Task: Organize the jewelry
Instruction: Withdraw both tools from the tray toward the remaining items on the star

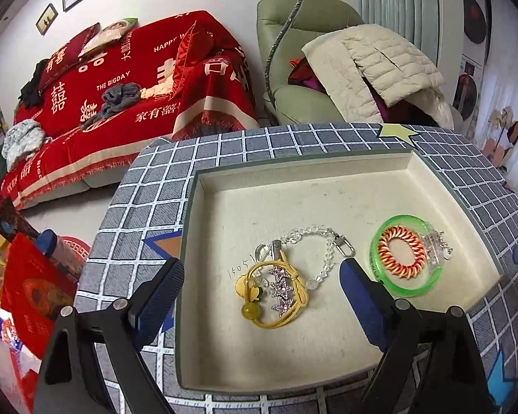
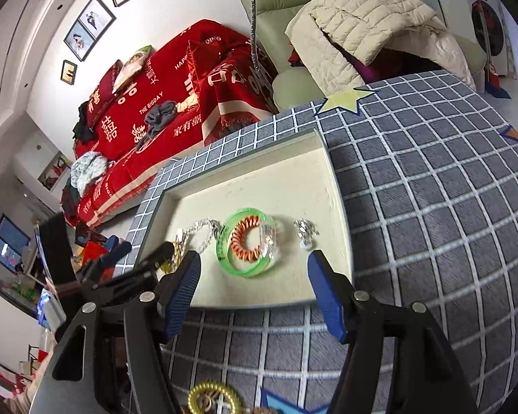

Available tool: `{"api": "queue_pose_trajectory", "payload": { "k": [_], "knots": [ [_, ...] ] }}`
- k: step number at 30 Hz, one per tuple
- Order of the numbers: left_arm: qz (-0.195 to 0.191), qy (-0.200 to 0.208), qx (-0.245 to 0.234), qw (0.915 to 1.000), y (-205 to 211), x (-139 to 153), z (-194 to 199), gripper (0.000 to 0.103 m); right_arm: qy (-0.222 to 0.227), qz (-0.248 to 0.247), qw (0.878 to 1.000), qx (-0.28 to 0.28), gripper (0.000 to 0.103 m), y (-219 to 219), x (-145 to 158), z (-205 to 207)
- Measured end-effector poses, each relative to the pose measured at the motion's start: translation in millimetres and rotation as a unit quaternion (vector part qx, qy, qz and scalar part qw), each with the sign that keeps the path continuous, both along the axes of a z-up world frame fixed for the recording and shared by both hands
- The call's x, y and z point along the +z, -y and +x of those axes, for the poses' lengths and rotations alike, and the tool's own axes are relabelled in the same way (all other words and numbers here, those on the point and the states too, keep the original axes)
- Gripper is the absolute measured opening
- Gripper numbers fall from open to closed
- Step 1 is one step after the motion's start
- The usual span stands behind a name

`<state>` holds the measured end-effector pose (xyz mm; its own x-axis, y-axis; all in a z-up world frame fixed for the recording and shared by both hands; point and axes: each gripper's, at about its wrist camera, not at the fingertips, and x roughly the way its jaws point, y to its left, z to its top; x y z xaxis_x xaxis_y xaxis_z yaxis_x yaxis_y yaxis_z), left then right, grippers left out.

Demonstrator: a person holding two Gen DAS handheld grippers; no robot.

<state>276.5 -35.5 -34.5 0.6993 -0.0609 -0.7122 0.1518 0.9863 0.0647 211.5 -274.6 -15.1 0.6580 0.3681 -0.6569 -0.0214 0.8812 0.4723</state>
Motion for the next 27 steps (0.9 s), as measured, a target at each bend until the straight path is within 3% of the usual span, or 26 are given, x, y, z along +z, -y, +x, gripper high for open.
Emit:
{"api": "queue_pose_trajectory", "payload": {
  "k": [10,13,20,27],
  "knots": [
    [0.006,0.027,-0.015,0.9995,-3.5,19.4,-43.8,0.103,0.007,0.009,1.0,-0.011,0.082,8.0,1.8,-43.2],
    [0.008,0.021,-0.023,0.9995,-5.2,19.9,-60.6,0.103,0.015,0.009,1.0,-0.014,0.103,7.7,3.0,-57.0],
    [0.0,-0.005,-0.021,0.9998,-14.0,10.1,-102.0,0.103,0.03,0.014,0.999,-0.021,0.103,7.6,0.3,-88.4],
    [-0.025,-0.049,-0.021,0.9983,-21.4,-11.4,-135.1,0.103,-0.021,-0.016,1.0,-0.003,0.103,1.3,-18.5,-113.9]
  ]
}}
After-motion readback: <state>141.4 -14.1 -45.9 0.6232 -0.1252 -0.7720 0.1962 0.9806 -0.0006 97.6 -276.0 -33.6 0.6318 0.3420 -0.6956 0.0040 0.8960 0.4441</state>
